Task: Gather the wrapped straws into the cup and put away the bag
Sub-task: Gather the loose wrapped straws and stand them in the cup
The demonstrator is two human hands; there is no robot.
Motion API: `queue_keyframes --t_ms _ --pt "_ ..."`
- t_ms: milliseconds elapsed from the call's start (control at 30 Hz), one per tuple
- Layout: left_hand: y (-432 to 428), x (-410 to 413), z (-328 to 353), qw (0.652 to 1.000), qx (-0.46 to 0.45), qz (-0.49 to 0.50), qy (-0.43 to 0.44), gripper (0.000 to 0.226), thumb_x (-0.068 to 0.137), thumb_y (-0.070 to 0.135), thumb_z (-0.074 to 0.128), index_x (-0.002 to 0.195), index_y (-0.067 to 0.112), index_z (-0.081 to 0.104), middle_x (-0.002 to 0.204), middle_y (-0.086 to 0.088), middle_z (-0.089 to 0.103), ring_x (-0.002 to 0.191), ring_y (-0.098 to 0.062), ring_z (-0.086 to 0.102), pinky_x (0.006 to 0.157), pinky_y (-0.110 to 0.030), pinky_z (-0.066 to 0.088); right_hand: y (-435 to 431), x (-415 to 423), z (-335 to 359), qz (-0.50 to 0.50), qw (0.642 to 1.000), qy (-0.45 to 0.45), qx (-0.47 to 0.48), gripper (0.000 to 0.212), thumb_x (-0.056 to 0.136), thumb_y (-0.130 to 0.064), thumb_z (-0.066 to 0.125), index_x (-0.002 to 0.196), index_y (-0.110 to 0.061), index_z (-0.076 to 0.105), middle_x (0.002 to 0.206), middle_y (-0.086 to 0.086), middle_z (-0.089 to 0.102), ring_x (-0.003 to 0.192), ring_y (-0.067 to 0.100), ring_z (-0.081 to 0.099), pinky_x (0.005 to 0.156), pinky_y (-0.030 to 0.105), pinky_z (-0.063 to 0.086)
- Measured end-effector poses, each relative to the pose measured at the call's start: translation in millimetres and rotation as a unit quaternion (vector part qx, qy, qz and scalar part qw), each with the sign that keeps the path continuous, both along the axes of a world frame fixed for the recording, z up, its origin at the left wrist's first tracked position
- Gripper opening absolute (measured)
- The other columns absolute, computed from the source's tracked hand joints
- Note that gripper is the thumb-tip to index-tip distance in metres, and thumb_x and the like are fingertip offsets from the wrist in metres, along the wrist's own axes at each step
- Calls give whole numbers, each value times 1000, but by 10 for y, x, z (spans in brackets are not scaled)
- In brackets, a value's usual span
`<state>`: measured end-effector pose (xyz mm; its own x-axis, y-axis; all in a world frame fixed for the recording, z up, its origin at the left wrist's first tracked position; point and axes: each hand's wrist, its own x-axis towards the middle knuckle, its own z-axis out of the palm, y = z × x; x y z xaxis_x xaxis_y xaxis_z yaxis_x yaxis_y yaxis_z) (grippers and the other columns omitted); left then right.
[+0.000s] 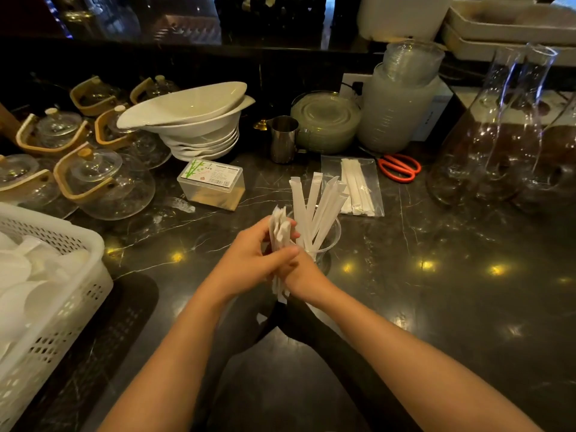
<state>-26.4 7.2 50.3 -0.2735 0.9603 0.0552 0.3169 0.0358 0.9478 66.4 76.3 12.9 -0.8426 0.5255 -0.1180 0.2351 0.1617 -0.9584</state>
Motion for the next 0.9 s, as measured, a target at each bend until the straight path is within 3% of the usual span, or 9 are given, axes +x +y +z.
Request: queue_keyframes --t_ms 100,200,300,433,567,667,700,800,900 --pt "111 -25 338 999 19 -14 24 17 77 25 61 94 30 58 96 2 66 93 -12 64 78 -27 54 135 3 277 11 999 47 -5 35 85 6 40 82 -27 51 78 -3 54 71 2 58 60 15 48" --pt "317 -36 653 997 62 -8 50 45 71 42 56 98 7 60 97 -21 66 89 -28 65 78 -38 55 308 -26 596 -1 996 83 11 35 86 4 40 79 -29 48 75 -6 52 59 -12 56 55 6 46" --pt "564 -75 819 994 88 -5 71 30 80 30 59 99 7 61 98 -21 65 87 -23 64 72 -31 55 542 -38 819 -18 995 97 34 22 87 1 39 87 -14 54 80 1 55 67 -5 57 60 11 48" --pt "814 -151 693 997 32 -26 63 21 82 19 58 99 7 63 94 -10 66 85 -12 63 69 -17 53 785 -25 780 3 997 16 70 23 88 -4 43 105 -9 57 103 7 59 97 17 58 87 27 48" --pt "891 -210 380 998 -17 -20 52 21 78 13 63 99 9 65 92 -4 67 83 -6 62 68 -12 50 876 -12 538 19 992 -67 104 22 86 -5 49 106 -5 59 113 16 59 100 20 57 80 21 46" --pt "876 -228 205 999 -27 -23 32 26 72 8 69 96 13 64 85 1 66 75 4 62 66 -7 48 849 -20 394 21 988 -116 104 22 84 -8 52 105 -5 60 107 13 61 100 23 57 82 26 45" --pt "872 -238 157 999 -33 -22 31 28 70 7 71 96 15 62 87 0 66 76 2 62 68 -10 48 833 -23 367 21 987 -124 102 22 84 -9 53 104 -6 60 105 9 59 100 22 56 78 24 44" --pt "868 -274 56 998 -51 4 42 30 66 6 72 92 15 59 88 -8 65 83 -18 62 75 -33 51 797 -37 341 15 992 -99 81 23 82 -11 55 105 -11 59 99 3 57 93 17 55 72 19 43" --pt "862 -298 26 999 -33 18 36 16 69 11 70 84 13 63 75 -4 62 72 -15 58 67 -34 48 807 -38 360 -28 993 -58 102 19 82 -14 57 100 -9 61 97 12 64 91 22 59 79 32 48"
